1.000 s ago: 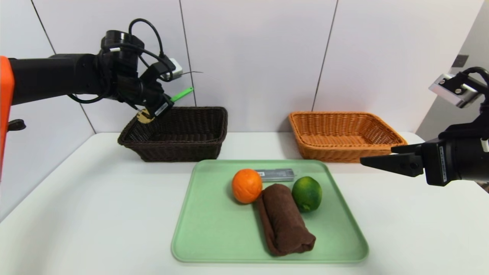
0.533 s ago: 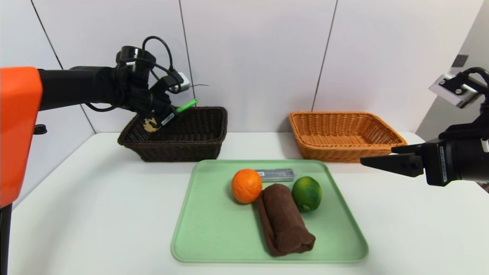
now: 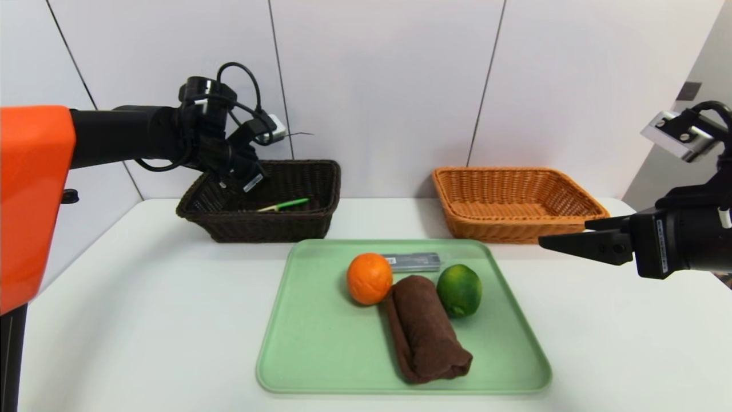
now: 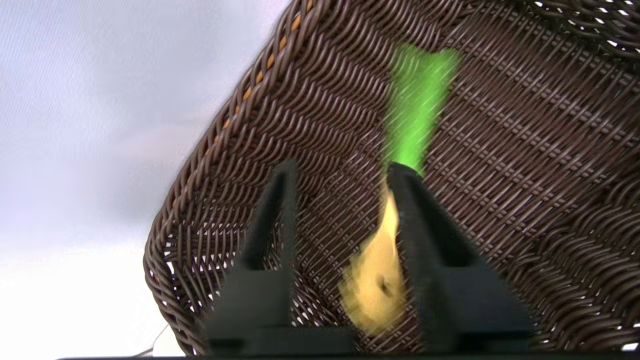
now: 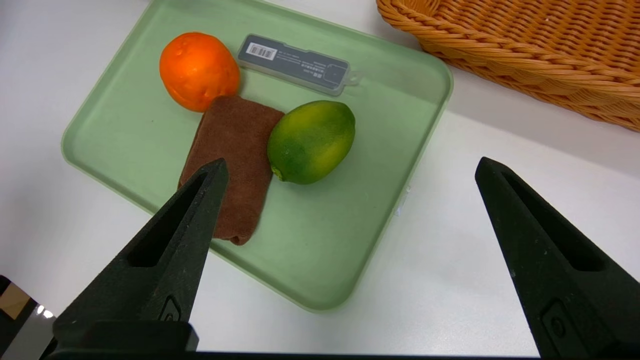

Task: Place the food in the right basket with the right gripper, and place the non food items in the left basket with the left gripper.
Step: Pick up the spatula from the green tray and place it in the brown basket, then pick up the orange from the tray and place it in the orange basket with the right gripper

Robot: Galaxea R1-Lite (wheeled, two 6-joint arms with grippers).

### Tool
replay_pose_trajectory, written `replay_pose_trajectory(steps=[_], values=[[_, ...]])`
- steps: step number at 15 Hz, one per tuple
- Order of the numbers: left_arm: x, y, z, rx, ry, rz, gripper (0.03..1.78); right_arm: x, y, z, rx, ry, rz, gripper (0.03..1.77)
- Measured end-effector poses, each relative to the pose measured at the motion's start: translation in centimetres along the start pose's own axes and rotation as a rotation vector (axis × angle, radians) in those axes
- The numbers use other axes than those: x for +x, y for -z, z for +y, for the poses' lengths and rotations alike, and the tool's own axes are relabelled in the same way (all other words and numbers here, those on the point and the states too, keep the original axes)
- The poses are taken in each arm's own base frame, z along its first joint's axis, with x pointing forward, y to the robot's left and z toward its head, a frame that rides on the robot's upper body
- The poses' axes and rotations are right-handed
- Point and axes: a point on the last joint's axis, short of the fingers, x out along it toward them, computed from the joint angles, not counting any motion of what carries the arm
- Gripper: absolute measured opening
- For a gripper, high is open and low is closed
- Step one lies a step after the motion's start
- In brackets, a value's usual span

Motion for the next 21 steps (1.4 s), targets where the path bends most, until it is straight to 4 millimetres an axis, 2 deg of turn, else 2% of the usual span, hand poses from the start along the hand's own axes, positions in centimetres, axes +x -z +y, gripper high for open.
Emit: replay_pose_trajectory(steps=[5,9,11,15,18,21], values=[[-1.1,-0.5,0.3,-0.024,-0.014,-0.018,1.2,-0.1,0.0,0.0,0.0,0.0,-0.002,1.71],[-4.2,-2.5,0.1,-0.197,-0.015,-0.066,1.4,-0.3,0.0,0.0,0.001,0.003,-0.007,1.71],[-6.5,-4.1,-1.5,-0.3,0.04,-0.072,1.47,-0.5,0.0,0.1,0.002,0.003,-0.01,1.71],[-10.6,-7.0,-6.5,-0.46,0.176,-0.096,1.56,-0.6,0.0,0.1,0.002,0.002,-0.016,1.71],[-13.4,-7.7,-8.7,-0.488,0.213,-0.105,1.61,-0.5,-0.1,0.1,0.0,0.001,-0.019,1.71],[-16.1,-6.9,-9.5,-0.507,0.227,-0.104,1.64,0.0,-0.8,0.6,-0.022,-0.025,-0.021,1.71]])
